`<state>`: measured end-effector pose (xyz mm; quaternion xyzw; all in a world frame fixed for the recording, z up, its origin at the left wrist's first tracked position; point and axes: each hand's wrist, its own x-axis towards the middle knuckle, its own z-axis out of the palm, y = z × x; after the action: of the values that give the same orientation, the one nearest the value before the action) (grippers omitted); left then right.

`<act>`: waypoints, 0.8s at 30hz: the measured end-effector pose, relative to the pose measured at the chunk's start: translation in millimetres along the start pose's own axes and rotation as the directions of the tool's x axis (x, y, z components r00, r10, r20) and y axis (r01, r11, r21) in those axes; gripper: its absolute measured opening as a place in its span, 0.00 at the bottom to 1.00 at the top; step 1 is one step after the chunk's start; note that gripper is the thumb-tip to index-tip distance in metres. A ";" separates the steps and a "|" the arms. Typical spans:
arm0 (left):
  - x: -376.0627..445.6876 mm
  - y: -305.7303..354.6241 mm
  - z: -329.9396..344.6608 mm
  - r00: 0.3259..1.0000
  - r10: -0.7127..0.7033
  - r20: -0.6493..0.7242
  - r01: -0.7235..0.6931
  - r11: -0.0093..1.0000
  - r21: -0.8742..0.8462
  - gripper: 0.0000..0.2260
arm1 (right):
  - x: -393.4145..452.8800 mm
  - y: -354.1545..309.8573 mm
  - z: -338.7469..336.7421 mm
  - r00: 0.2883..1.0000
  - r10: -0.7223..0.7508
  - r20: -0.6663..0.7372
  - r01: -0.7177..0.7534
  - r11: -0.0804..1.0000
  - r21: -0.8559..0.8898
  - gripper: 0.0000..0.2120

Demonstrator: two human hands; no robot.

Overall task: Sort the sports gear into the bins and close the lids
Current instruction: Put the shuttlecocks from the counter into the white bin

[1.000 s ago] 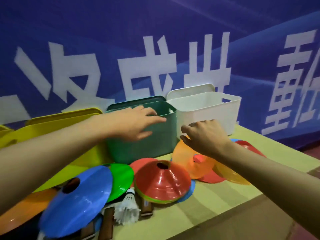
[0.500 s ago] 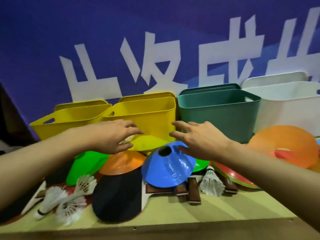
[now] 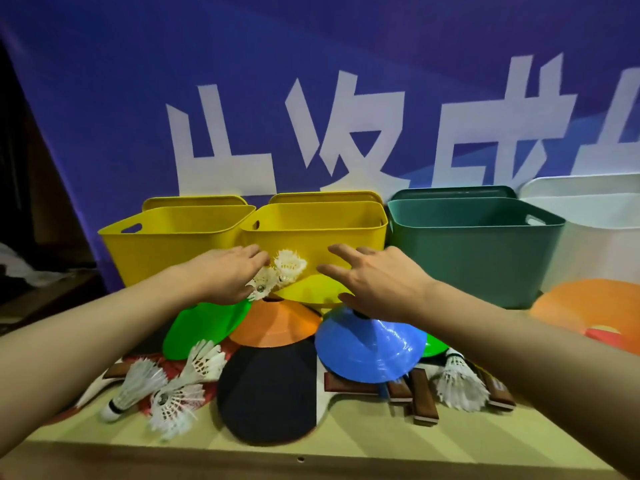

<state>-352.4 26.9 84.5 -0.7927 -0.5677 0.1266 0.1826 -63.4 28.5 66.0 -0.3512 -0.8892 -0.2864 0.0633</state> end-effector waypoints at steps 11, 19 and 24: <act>-10.5 8.5 26.4 0.997 0.077 0.006 -0.077 0.997 -0.013 0.19 | 83.5 -39.7 23.5 0.994 -0.110 0.020 0.107 0.987 0.116 0.22; -4.4 5.8 35.4 0.994 0.084 0.074 -0.085 0.996 0.018 0.21 | 89.3 -46.3 46.3 0.994 -0.110 0.016 0.106 0.984 0.141 0.21; -0.8 13.5 35.0 0.994 0.068 0.087 -0.075 0.993 0.086 0.22 | 73.2 -30.5 35.1 0.989 -0.117 -0.090 0.127 0.985 0.115 0.22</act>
<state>-355.5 27.3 47.1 -0.7976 -0.5400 0.1915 0.1888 -135.0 73.1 45.7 -0.2792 -0.9214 -0.2497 0.1037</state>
